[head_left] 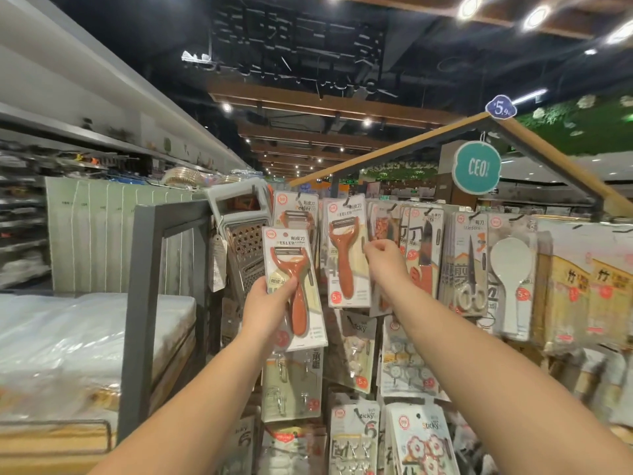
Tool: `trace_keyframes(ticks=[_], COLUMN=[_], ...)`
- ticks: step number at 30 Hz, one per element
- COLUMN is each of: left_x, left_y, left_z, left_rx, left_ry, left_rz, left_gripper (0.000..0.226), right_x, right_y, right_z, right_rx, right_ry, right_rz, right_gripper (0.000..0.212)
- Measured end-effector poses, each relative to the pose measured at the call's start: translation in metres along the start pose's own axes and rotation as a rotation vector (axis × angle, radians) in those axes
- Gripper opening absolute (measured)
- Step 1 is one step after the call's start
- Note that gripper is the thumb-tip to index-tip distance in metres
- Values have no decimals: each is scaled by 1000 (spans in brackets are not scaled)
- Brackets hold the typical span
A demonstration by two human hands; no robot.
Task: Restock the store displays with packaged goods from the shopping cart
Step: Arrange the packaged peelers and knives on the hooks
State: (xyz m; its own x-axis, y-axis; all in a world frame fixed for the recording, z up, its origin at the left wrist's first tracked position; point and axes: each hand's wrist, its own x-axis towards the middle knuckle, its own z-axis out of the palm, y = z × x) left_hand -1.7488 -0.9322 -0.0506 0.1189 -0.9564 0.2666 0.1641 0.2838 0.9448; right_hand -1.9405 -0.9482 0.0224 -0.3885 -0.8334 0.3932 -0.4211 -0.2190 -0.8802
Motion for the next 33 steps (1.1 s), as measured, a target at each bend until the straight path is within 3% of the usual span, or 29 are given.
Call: trace_keyframes(ticks=[4, 8, 10, 19, 23, 33], left_x=[1, -2, -1, 5, 6, 5], left_y=[-2, 1, 7, 37, 36, 22], left_z=[0, 11, 20, 36, 30, 23], left_rx=[-67, -111, -109, -61, -34, -20], left_ry=[-26, -110, -122, -136, -133, -134], left_rz=[-35, -26, -2, 121, 113, 28], left_gripper=[27, 40, 34, 37, 38, 38], right_x=[-18, -38, -45, -41, -36, -27], right_y=[17, 35, 42, 34, 33, 18], right_z=[3, 9, 14, 7, -1, 3], right_rx=[-79, 63, 80, 185, 189, 147], right_ry=[-70, -538, -617, -182, -148, -143], right_rz=[-137, 31, 46, -43, -36, 21], right_gripper=[38, 18, 17, 19, 27, 22])
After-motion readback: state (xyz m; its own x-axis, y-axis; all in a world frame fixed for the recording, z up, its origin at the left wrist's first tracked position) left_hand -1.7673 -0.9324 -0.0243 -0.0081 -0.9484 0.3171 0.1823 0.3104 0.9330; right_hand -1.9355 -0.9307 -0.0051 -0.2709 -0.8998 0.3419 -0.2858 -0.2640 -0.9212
